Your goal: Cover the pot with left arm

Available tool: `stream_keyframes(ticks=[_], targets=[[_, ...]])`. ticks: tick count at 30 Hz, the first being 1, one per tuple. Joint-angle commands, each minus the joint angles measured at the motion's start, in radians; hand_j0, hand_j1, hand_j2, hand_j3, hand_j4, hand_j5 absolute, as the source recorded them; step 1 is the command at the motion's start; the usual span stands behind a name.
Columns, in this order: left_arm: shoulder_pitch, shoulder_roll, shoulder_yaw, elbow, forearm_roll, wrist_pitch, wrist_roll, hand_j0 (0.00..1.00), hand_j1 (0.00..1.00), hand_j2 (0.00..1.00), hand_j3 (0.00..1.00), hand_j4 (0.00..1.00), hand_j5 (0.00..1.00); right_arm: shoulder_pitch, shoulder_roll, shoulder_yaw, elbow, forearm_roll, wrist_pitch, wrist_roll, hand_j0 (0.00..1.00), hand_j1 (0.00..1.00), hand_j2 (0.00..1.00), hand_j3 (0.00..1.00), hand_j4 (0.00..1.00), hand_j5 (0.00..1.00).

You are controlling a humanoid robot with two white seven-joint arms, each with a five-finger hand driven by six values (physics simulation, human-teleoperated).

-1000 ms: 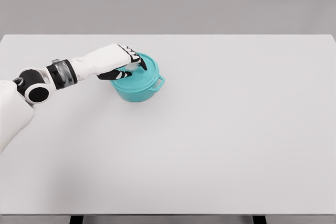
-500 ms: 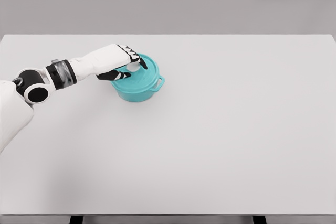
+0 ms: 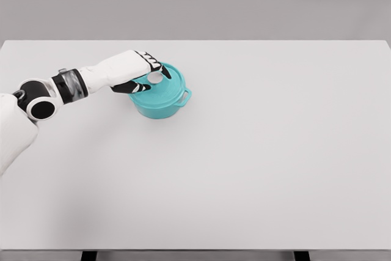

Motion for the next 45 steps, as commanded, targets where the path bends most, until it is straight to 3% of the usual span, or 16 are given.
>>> stream_keyframes(ticks=[1, 16, 23, 30, 36, 38, 39, 42, 45], targets=[[0.000, 0.002, 0.002, -0.001, 0.007, 0.001, 0.002, 0.68, 0.68, 0.68, 0.68, 0.68, 0.68, 0.000, 0.000, 0.000, 0.001, 0.000, 0.000, 0.000, 1.00, 1.00, 1.00, 1.00, 1.00, 1.00], [-0.002, 0.011, 0.007, -0.012, 0.014, 0.001, 0.000, 0.69, 0.69, 0.69, 0.69, 0.69, 0.69, 0.000, 0.000, 0.000, 0.000, 0.000, 0.000, 0.000, 1.00, 1.00, 1.00, 1.00, 1.00, 1.00], [-0.002, 0.054, 0.008, -0.024, 0.019, 0.001, 0.000, 0.69, 0.69, 0.69, 0.69, 0.69, 0.69, 0.000, 0.000, 0.000, 0.000, 0.000, 0.000, 0.000, 1.00, 1.00, 1.00, 1.00, 1.00, 1.00], [0.006, 0.128, 0.023, -0.144, 0.022, 0.001, 0.000, 0.69, 0.69, 0.69, 0.69, 0.69, 0.69, 0.000, 0.000, 0.000, 0.000, 0.000, 0.000, 0.000, 1.00, 1.00, 1.00, 1.00, 1.00, 1.00], [0.041, 0.291, 0.120, -0.191, 0.028, 0.001, 0.000, 0.81, 0.81, 0.81, 0.81, 0.81, 0.81, 0.000, 0.000, 0.000, 0.001, 0.000, 0.000, 0.000, 1.00, 1.00, 1.00, 1.00, 1.00, 1.00], [0.123, 0.318, 0.238, -0.197, 0.034, 0.001, 0.000, 0.97, 0.97, 0.97, 0.97, 0.97, 0.97, 0.000, 0.000, 0.000, 0.001, 0.000, 0.000, 0.000, 1.00, 1.00, 1.00, 1.00, 1.00, 1.00], [0.163, 0.318, 0.293, -0.207, 0.034, 0.001, 0.000, 1.00, 1.00, 1.00, 1.00, 1.00, 1.00, 0.000, 0.000, 0.000, 0.000, 0.000, 0.000, 0.000, 1.00, 1.00, 1.00, 1.00, 1.00, 1.00], [0.256, 0.329, 0.410, -0.234, 0.033, 0.001, -0.003, 1.00, 1.00, 1.00, 1.00, 1.00, 1.00, 0.000, 0.000, 0.000, 0.000, 0.000, 0.000, 0.000, 1.00, 1.00, 1.00, 1.00, 1.00, 1.00], [0.270, 0.329, 0.402, -0.233, 0.019, 0.001, -0.006, 1.00, 1.00, 1.00, 1.00, 1.00, 1.00, 0.000, 0.000, 0.000, 0.000, 0.000, 0.000, 0.000, 1.00, 1.00, 1.00, 1.00, 1.00, 1.00]])
